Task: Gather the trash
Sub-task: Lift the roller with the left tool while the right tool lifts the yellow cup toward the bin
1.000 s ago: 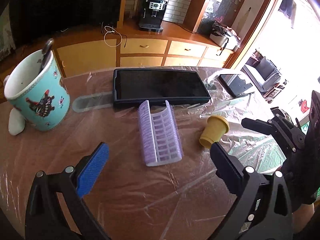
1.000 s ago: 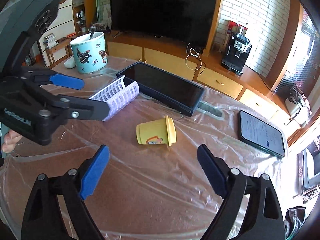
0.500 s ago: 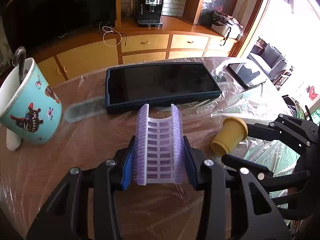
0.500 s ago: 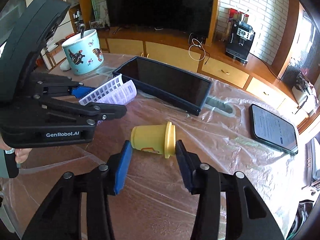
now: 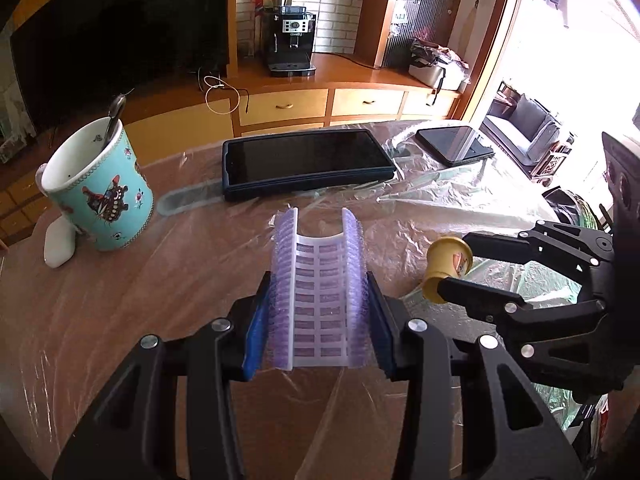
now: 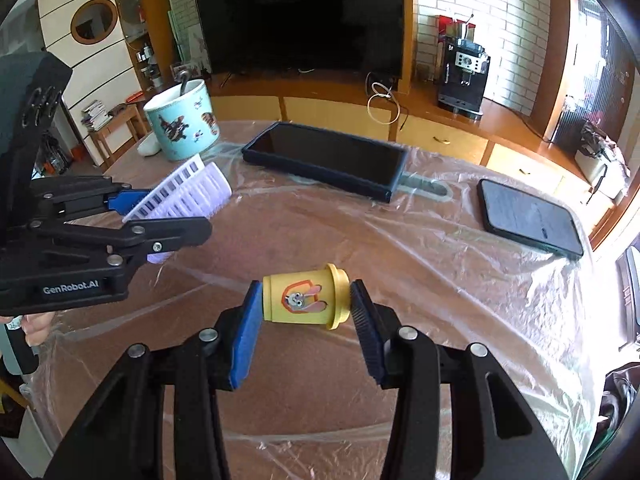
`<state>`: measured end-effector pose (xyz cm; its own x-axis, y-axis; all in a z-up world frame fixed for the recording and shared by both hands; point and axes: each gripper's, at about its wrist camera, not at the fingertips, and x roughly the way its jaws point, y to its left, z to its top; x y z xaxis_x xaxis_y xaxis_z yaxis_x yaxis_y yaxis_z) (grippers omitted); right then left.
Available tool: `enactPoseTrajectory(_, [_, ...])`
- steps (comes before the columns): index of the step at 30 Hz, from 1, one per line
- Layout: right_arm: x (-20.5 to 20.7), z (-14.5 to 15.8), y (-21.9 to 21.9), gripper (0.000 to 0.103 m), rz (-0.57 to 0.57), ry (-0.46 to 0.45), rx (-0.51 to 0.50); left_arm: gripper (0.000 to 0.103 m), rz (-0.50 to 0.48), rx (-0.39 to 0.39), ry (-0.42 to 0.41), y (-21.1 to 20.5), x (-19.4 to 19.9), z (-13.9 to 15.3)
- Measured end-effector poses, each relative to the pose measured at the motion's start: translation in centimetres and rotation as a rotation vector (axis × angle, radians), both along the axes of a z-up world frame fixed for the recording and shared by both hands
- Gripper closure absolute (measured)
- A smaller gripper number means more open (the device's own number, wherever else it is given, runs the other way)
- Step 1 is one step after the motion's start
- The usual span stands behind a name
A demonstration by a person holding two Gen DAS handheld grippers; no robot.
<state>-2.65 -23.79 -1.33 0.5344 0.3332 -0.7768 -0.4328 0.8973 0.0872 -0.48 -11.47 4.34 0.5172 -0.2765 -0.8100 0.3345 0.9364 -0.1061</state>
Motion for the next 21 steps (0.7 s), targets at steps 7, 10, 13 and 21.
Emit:
enactPoseTrajectory(7, [-2.3, 0.9, -0.4, 0.059, 0.003, -0.020, 0.026, 0.058, -0.002, -0.040, -0.001, 0.7, -2.5, 0.8])
enactPoseTrajectory(10, [-3.5, 1.2, -0.7, 0.059, 0.007, -0.020, 0.049, 0.058, -0.006, -0.047, -0.003, 1.0, -3.7, 0.9])
enactPoseTrajectory(13, [-4.9, 1.4, -0.8, 0.059, 0.013, -0.017, 0.065, 0.058, -0.012, -0.058, -0.001, 1.2, -5.3, 0.9])
enactPoseTrajectory(21, [-8.1, 1.4, -0.8, 0.059, 0.018, -0.012, 0.095, 0.058, -0.020, -0.065, 0.001, 1.6, -9.0, 0.9])
